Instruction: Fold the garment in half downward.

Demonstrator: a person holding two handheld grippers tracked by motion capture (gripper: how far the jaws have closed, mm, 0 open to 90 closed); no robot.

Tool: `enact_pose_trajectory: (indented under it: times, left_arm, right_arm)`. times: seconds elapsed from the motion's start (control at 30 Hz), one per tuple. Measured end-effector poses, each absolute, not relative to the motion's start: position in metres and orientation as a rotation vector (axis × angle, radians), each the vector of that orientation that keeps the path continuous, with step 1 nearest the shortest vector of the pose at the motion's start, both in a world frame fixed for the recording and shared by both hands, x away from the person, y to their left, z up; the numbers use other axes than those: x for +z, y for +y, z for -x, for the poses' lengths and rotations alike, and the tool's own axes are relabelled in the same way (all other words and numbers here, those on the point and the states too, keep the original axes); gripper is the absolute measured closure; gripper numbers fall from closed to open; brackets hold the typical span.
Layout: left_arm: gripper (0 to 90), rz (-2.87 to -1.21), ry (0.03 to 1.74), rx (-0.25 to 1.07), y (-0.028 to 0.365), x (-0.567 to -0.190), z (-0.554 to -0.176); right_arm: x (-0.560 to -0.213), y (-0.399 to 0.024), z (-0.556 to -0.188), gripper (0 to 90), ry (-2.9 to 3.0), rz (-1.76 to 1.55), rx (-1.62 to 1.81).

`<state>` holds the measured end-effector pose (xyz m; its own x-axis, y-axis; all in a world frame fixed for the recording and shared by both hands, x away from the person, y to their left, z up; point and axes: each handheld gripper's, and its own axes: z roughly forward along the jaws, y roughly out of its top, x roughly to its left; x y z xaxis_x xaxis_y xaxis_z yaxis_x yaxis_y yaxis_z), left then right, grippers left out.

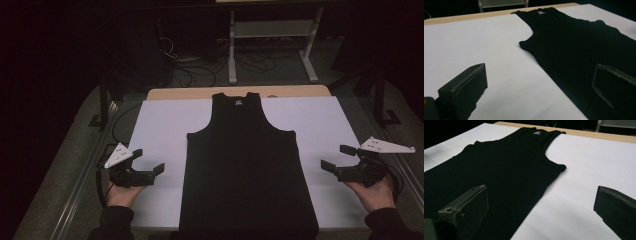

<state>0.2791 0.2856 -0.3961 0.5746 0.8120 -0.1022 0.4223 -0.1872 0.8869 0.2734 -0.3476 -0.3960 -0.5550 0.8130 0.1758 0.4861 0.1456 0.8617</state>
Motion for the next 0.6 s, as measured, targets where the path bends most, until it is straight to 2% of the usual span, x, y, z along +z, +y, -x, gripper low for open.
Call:
enact_pose_trajectory:
  times: [0.6]
  left_arm:
    - [0.0, -1.848, 1.009, 0.458, 0.286, -0.379, -0.297]
  right_arm:
    - [-0.374, -0.346, -0.295, 0.0, 2.122, -1.233, 1.338]
